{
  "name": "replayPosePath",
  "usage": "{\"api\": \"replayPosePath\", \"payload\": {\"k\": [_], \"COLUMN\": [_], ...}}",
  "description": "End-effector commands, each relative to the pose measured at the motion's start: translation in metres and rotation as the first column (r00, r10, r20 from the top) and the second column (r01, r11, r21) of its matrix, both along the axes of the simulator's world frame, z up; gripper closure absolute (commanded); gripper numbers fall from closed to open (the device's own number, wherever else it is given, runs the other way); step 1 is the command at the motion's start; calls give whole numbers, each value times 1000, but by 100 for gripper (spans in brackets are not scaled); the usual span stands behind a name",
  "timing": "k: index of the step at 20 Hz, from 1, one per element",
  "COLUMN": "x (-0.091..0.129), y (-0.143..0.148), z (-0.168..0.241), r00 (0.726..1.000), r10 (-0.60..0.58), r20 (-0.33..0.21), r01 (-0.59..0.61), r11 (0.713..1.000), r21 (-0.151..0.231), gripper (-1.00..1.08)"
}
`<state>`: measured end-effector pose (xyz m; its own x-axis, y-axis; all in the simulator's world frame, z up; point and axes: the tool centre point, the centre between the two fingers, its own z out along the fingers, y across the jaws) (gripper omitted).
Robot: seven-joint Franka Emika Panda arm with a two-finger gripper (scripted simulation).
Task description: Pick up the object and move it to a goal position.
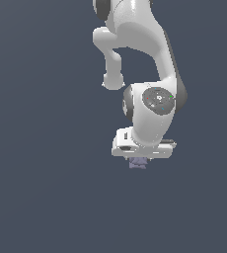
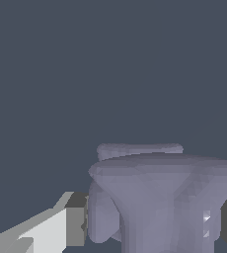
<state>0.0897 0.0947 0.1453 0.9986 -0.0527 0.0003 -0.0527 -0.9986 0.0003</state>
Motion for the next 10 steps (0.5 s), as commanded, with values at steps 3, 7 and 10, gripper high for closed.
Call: {"api": "replayPosePath", "payload": {"k": [3,7,10], "x": [7,14,19], "y": [43,76,95], "z": [28,49,61], "r00": [1000,1000,1000], "r10": [-1,-2,-2], "r20": [0,0,0], "r01": [1,2,2], "r11": [1000,1000,1000], "r21": [0,0,0], "gripper": [108,108,108]}}
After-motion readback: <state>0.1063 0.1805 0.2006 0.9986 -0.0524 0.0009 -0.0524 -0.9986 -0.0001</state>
